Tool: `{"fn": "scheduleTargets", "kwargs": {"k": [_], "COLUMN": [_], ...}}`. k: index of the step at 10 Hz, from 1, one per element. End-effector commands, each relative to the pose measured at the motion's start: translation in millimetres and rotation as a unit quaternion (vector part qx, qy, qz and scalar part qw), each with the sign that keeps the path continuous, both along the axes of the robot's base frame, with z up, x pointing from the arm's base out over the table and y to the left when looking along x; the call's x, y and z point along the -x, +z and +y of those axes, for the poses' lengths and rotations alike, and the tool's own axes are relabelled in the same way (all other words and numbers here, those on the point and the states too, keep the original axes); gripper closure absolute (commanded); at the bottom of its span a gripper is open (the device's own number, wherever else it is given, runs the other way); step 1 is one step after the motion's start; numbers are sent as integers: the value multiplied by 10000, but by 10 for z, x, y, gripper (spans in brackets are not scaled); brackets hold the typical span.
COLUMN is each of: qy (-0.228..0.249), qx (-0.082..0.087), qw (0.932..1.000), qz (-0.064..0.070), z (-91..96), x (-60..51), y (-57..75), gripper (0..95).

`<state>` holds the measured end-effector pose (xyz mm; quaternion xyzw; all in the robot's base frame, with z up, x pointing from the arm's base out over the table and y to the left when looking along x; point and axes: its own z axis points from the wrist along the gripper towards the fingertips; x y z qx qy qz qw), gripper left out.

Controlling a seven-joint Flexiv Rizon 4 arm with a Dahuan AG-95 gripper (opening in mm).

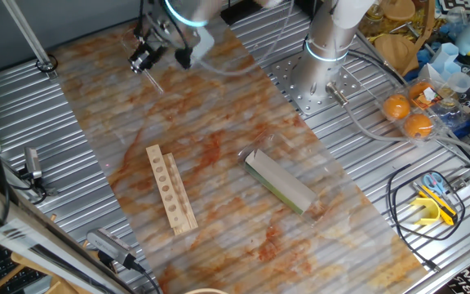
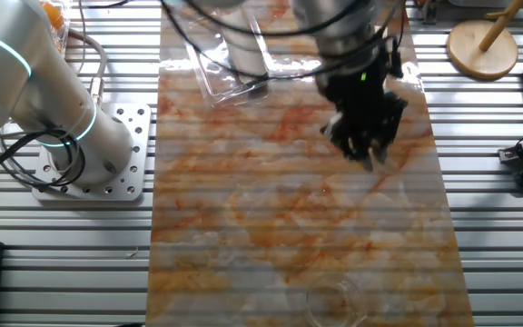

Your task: Pour out the test tube

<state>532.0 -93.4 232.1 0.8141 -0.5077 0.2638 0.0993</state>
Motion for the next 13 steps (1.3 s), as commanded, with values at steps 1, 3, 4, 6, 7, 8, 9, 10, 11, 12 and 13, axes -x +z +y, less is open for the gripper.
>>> {"fn": "scheduleTargets", "kwargs": {"k": [1, 3, 4, 6, 7, 8, 9, 10, 11, 12, 13], "qy": [-162, -312, -351, -365, -229, -17, 48, 309, 431, 621, 607], "qx": [185, 174, 202, 355, 479, 588, 654, 740, 772, 851, 847], "qw": [9997, 9993, 9991, 9987, 9986, 9983, 9978, 9968, 9961, 9944, 9945], "qz": [15, 79, 108, 65, -2, -46, -59, -65, -76, -102, -108], "z": [285, 415, 439, 439, 439, 439, 439, 439, 439, 439, 439], "x": [-52, -51, -49, -49, -49, -49, -49, -49, -49, -49, -49], "y": [44, 91, 101, 101, 101, 101, 101, 101, 101, 101, 101], "gripper": [950, 950, 950, 950, 950, 950, 950, 950, 950, 950, 950]}}
